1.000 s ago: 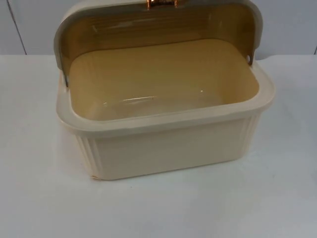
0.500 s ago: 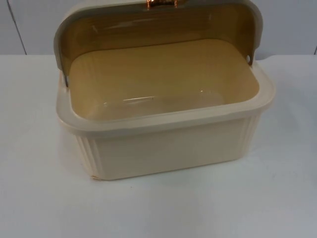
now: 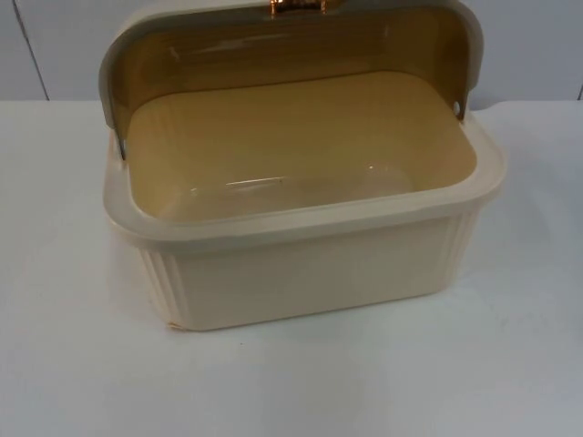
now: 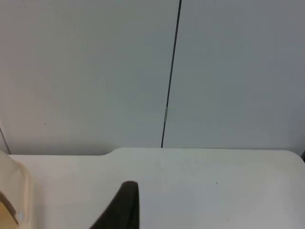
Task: Open the box lid with the left hand, place the block into the box with the right hand, then close the box lid with the left hand.
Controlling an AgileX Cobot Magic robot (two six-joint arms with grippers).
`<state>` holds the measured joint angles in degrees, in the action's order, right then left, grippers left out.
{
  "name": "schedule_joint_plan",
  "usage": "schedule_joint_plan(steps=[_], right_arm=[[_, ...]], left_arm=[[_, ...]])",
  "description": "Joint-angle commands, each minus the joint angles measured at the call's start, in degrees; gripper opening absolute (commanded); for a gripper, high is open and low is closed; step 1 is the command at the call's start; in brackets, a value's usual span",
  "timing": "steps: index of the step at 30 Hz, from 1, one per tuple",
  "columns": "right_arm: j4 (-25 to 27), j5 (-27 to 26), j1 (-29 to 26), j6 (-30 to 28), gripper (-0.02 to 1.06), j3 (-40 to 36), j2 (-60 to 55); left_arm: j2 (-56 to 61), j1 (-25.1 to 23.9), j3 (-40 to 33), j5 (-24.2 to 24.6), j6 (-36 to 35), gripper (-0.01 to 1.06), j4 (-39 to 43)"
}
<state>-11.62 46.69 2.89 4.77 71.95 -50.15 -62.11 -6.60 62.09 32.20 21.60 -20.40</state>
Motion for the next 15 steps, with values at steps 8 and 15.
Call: schedule_joint_plan(steps=[8, 15], right_arm=[[0.18, -0.27, -0.34, -0.29, 1.05, 0.33, 0.15], [0.31, 1.11, -0.34, -0.29, 1.05, 0.33, 0.15]], left_arm=[[0.31, -0.22, -0.23, -2.54, -4.49, 1.05, -1.28], [0.31, -0.22, -0.23, -1.91, -4.49, 1.05, -1.63]])
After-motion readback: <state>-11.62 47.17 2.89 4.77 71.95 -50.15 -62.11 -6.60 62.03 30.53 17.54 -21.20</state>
